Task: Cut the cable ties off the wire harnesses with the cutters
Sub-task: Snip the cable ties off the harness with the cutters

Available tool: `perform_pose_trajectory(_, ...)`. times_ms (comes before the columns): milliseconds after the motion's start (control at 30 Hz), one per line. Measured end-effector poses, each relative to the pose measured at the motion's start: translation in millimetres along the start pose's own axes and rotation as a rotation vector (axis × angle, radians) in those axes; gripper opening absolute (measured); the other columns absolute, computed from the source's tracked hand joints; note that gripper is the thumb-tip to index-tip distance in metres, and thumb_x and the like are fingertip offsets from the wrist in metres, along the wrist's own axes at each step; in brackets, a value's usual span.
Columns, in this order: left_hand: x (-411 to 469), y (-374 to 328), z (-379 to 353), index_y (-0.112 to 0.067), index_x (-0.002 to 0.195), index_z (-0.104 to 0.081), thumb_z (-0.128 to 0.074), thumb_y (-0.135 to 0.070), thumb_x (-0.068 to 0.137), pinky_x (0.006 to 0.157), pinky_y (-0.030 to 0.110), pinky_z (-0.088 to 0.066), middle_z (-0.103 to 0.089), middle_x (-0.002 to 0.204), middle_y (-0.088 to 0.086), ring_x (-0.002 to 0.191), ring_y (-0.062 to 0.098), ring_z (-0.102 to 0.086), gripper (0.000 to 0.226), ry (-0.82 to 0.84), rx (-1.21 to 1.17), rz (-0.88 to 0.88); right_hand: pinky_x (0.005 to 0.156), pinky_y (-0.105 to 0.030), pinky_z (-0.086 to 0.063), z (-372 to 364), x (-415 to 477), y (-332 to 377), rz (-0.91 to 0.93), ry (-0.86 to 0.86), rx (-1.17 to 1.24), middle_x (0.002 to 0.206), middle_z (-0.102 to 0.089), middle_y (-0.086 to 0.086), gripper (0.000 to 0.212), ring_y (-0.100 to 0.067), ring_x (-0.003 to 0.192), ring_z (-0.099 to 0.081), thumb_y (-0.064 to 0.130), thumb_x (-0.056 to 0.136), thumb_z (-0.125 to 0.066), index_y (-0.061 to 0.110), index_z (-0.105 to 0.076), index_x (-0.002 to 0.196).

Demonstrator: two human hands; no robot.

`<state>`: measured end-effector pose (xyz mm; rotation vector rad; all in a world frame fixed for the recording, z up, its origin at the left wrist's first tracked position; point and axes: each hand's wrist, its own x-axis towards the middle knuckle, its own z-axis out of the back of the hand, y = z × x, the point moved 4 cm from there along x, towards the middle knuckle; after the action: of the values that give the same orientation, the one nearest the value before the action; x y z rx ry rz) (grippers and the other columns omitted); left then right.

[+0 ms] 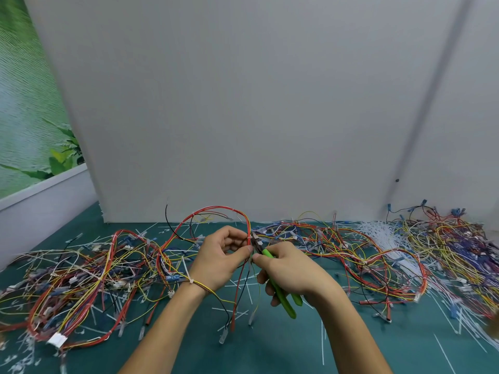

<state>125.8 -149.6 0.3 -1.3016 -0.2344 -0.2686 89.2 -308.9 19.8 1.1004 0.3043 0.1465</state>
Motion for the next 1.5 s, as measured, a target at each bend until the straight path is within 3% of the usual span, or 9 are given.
perform_pose_trajectory(333,1.5,2.7,0.1,-0.018,0.095,-0.068,-0.079,-0.005,0.083,0.08,0.024,-0.055,-0.075,0.089,0.003,0.086,0.013,-0.07,0.02,0.017,-0.005,-0.021,0.049,-0.034,-0.056,-1.1,1.9,-1.7,-0.006,0.003,0.037,0.058,-0.065,0.001,0.028,-0.022,0.05,-0.061,0.028,0.108,-0.046,0.002,-0.058,0.108)
perform_pose_trajectory(700,-0.4,-0.2,-0.7,-0.019,0.095,-0.069,-0.079,-0.006,0.084,0.08,0.021,-0.055,-0.074,0.089,0.001,0.086,0.009,-0.07,0.02,0.005,0.024,-0.041,0.048,-0.033,-0.055,-3.1,1.0,-1.4,-0.003,-0.027,0.017,0.065,-0.061,-0.004,0.034,-0.019,0.049,-0.06,0.027,0.108,-0.044,-0.005,-0.055,0.112)
perform_pose_trajectory(1133,-0.8,-0.5,-1.9,-0.013,0.094,-0.068,-0.077,-0.002,0.084,0.076,0.019,-0.053,-0.074,0.088,0.005,0.082,0.009,-0.068,0.017,0.035,0.001,-0.036,0.06,-0.041,-0.062,-5.3,1.2,-0.3,-0.054,0.046,0.161,0.07,-0.068,-0.005,0.029,-0.026,0.06,-0.069,0.032,0.108,-0.048,0.005,-0.055,0.111)
perform_pose_trajectory(1367,-0.1,0.8,-2.7,-0.014,0.095,-0.068,-0.079,-0.004,0.083,0.084,0.035,-0.059,-0.074,0.09,0.007,0.087,0.02,-0.071,0.018,0.023,-0.003,-0.046,0.048,-0.033,-0.056,-3.8,-3.4,4.0,-0.024,-0.007,0.13,0.063,-0.062,-0.003,0.029,-0.02,0.049,-0.059,0.029,0.109,-0.046,0.002,-0.055,0.104)
perform_pose_trajectory(1500,-0.9,1.8,-3.1,-0.016,0.094,-0.069,-0.079,-0.006,0.083,0.086,0.041,-0.059,-0.074,0.09,0.005,0.088,0.02,-0.07,0.018,0.024,0.008,-0.052,0.048,-0.033,-0.056,-4.2,-4.0,5.8,-0.028,-0.007,0.124,0.062,-0.061,-0.003,0.034,-0.02,0.049,-0.059,0.028,0.11,-0.044,-0.005,-0.055,0.111)
